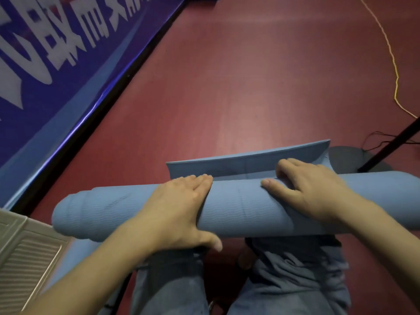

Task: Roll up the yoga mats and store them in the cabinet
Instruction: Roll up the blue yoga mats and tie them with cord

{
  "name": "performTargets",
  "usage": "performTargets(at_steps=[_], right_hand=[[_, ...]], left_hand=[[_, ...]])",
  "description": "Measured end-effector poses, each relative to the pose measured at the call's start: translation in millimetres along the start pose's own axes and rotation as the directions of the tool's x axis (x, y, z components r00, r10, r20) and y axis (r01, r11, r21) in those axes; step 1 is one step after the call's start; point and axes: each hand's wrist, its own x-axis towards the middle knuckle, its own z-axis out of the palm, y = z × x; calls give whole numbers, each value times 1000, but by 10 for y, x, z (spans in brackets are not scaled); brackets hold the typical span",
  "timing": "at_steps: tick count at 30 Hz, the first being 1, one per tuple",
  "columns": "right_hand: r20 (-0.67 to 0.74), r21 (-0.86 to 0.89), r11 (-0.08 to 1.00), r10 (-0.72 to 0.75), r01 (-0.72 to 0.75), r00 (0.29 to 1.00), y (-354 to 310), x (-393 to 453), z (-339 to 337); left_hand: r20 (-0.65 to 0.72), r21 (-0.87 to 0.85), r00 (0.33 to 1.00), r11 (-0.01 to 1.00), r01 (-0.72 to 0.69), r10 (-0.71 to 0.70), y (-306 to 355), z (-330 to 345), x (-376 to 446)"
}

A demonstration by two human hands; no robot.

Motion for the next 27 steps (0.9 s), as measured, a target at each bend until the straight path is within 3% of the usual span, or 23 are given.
performTargets(at_steps=[5, 11, 18, 23, 27], right_hand=[[17, -117, 993, -1, 3, 1000, -151, 86, -93], [83, 14, 996, 84, -85, 993, -89, 107, -76], [182, 81, 992, 81, -98, 980, -115, 101, -121], [244, 94, 993, 52, -77, 968, -187, -13, -67], [416, 132, 978, 95, -163, 904, -167, -106, -26]], left_hand=[[81, 79, 994, 995, 63, -70, -6, 129, 167], [29, 83, 1000, 997, 2, -5, -43, 87, 248], [144, 47, 990, 999, -10, 3, -85, -129, 164], [266, -52, 964, 999, 3, 11, -134, -213, 83], [399, -214, 916, 975, 52, 39, -57, -166, 3]])
